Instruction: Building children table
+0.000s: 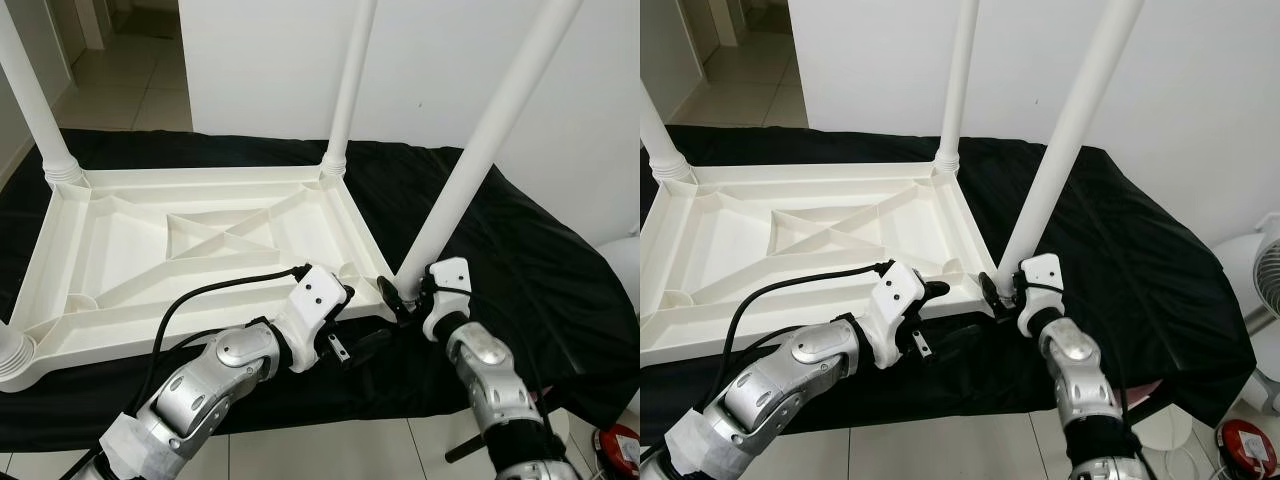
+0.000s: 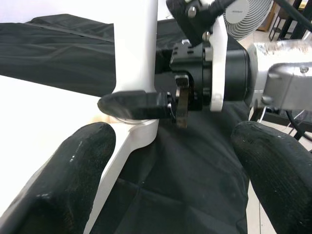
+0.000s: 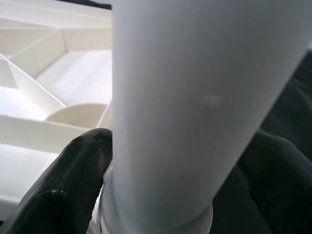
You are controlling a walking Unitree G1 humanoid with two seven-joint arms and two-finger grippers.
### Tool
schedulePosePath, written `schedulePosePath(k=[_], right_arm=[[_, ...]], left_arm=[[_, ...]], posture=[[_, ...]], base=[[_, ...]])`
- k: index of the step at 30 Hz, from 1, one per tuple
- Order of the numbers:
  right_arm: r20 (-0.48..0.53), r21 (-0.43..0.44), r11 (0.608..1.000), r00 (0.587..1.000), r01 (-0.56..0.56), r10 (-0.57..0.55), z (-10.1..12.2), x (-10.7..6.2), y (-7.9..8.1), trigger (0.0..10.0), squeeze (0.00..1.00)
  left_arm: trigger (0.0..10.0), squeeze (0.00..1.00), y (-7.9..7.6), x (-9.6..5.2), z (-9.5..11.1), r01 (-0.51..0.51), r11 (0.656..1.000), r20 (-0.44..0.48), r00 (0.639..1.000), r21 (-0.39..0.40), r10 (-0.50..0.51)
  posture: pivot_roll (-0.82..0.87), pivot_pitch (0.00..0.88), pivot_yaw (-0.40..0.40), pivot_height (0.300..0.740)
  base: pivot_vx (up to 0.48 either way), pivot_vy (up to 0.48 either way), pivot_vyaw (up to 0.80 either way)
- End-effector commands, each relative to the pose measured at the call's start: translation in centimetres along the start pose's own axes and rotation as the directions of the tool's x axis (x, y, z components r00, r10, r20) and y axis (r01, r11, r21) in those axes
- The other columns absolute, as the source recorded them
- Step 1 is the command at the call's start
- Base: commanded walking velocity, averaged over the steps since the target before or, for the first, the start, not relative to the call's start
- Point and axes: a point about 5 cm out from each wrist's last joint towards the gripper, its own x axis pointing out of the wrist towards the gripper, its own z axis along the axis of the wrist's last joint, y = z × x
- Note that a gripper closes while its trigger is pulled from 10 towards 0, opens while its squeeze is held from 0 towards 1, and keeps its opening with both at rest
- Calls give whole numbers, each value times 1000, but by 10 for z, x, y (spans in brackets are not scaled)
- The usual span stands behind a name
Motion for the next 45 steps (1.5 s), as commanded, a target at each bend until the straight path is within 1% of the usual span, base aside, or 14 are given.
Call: schedulePosePath(k=[1,9,10,11,13,14,15,16,27,29,30,37,40,45], right_arm=[[3,0,1000,1000,-13,13,-1,-1,-4,10000,0],[-29,-27,977,977,-212,211,1,20,4,10000,0],[-36,-27,973,973,-231,230,0,23,6,8157,0],[-46,-27,967,966,-254,253,-2,25,8,2392,0],[-46,-27,967,966,-254,253,-2,25,8,2392,0],[-53,-27,961,961,-274,272,-4,26,9,1059,0],[-53,-27,961,961,-274,272,-4,26,9,1059,0],[-62,-23,956,954,-294,292,-6,27,10,0,0],[-83,8,943,939,-334,333,-16,20,8,0,0],[-85,12,945,941,-328,328,-17,19,8,706,0],[-81,23,949,945,-316,316,-17,19,7,10000,0],[-77,47,965,962,-258,261,-17,20,6,10000,0],[-101,60,989,985,-135,140,-20,21,9,10000,0],[-111,79,994,990,-76,84,-25,20,15,10000,0]], left_arm=[[10000,0,-4,1,2,101,995,-2,995,15,-101],[10000,0,-1,0,3,97,995,-3,995,23,-97],[10000,0,-1,0,4,95,995,-3,995,24,-95],[10000,0,-1,0,4,92,995,-3,996,25,-92],[10000,0,-1,0,4,92,995,-3,996,25,-92],[10000,0,-1,-1,4,90,996,-4,996,25,-90],[10000,0,-1,-1,4,90,996,-4,996,25,-90],[10000,0,-1,-1,4,87,996,-4,996,26,-87],[10000,0,-1,-1,4,87,996,-3,996,23,-87],[10000,0,-1,-1,4,89,996,-3,996,24,-89],[10000,0,-1,-1,4,92,996,-3,996,23,-92],[10000,0,-1,-1,4,96,995,-4,995,22,-96],[10000,0,-2,0,3,100,995,-5,995,21,-99],[10000,0,-4,1,3,102,995,-4,995,20,-102]], posture=[[-19,0,-106,740],[-4,0,-106,740],[0,0,-107,740],[6,0,-109,740],[6,0,-109,740],[6,0,-109,740],[6,0,-109,740],[6,0,-109,740],[3,0,-106,740],[1,0,-104,740],[-2,0,-103,740],[-2,0,-103,740],[-9,0,-108,740],[-10,0,-110,740]], base=[[0,0,0],[0,0,0],[0,0,0],[0,0,0],[0,0,0],[0,0,0],[0,0,0],[0,0,0],[0,0,0],[0,0,0],[0,0,0],[0,0,0],[0,0,0],[0,0,0]])
